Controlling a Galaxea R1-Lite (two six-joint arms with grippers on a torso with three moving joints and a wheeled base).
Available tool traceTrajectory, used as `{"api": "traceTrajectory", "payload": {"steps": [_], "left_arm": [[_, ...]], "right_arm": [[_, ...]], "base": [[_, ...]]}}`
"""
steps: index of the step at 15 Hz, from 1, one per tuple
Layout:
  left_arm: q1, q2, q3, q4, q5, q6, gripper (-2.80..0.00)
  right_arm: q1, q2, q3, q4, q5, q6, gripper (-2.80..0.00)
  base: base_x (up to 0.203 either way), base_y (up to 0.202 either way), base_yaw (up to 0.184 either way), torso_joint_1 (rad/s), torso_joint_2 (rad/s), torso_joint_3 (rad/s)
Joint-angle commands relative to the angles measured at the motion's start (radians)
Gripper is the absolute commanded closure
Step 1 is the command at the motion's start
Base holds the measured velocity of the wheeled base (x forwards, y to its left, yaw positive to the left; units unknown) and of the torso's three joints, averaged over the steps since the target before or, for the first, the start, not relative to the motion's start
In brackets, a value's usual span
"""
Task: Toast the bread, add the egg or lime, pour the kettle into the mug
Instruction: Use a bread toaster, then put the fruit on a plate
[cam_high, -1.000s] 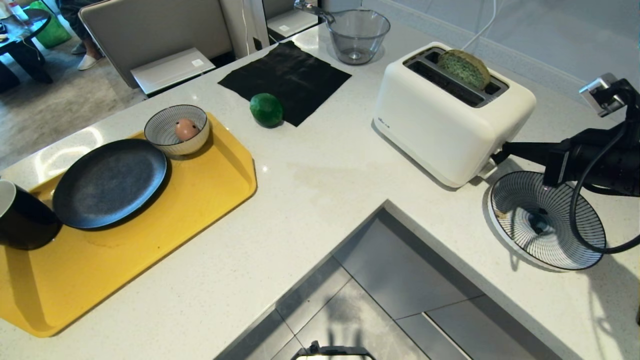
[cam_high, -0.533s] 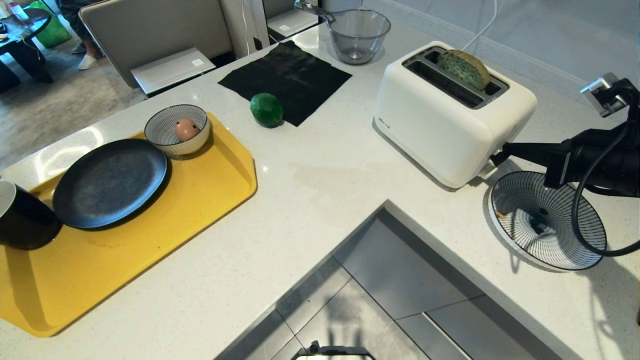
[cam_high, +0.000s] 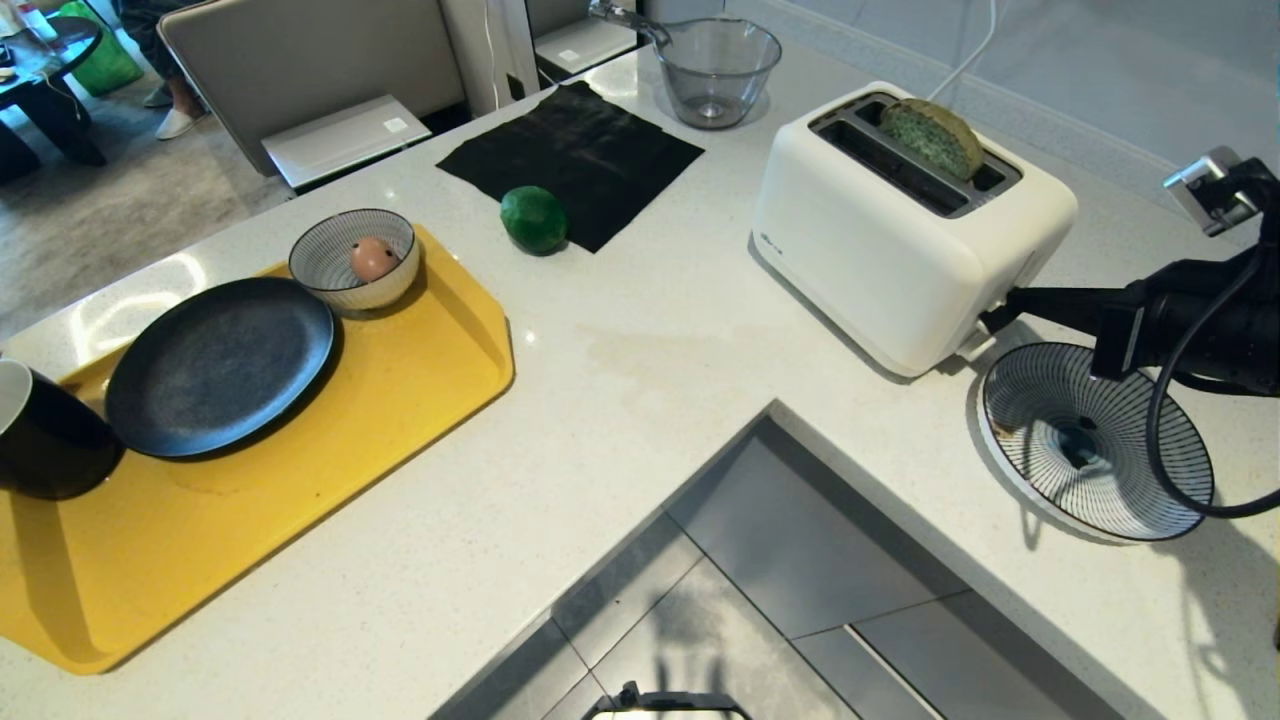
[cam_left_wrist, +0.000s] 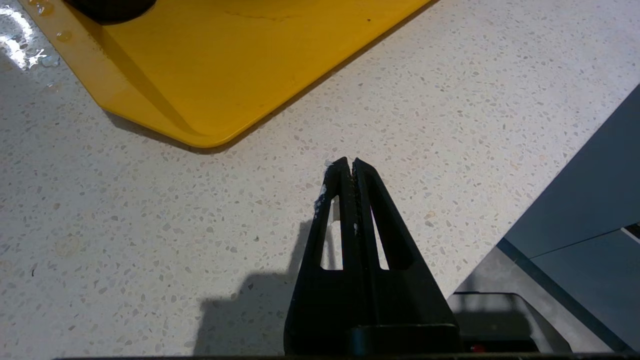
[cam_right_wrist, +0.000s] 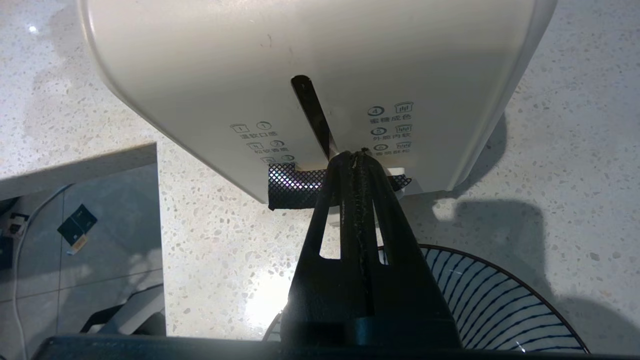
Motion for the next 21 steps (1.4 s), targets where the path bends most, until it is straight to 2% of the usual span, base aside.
{"api": "traceTrajectory", "payload": {"steps": [1,8,15,21], "left_arm": [[0.001,-0.001,0.017,-0.001,0.000,-0.001,0.00],[0.000,-0.001,0.017,-0.001,0.000,-0.001,0.00],[0.000,-0.001,0.017,-0.001,0.000,-0.001,0.00],[0.000,-0.001,0.017,-0.001,0.000,-0.001,0.00]], "right_arm": [[0.000,-0.002,-0.007,-0.003,0.003,0.000,0.00],[0.000,-0.008,-0.039,-0.003,0.004,0.003,0.00],[-0.003,-0.093,-0.073,0.005,-0.007,0.027,0.00],[-0.092,-0.262,-0.062,0.043,-0.009,0.020,0.00]], "base": [[0.000,0.000,0.000,0.000,0.00,0.000],[0.000,0.000,0.000,0.000,0.00,0.000],[0.000,0.000,0.000,0.000,0.00,0.000],[0.000,0.000,0.000,0.000,0.00,0.000]]}}
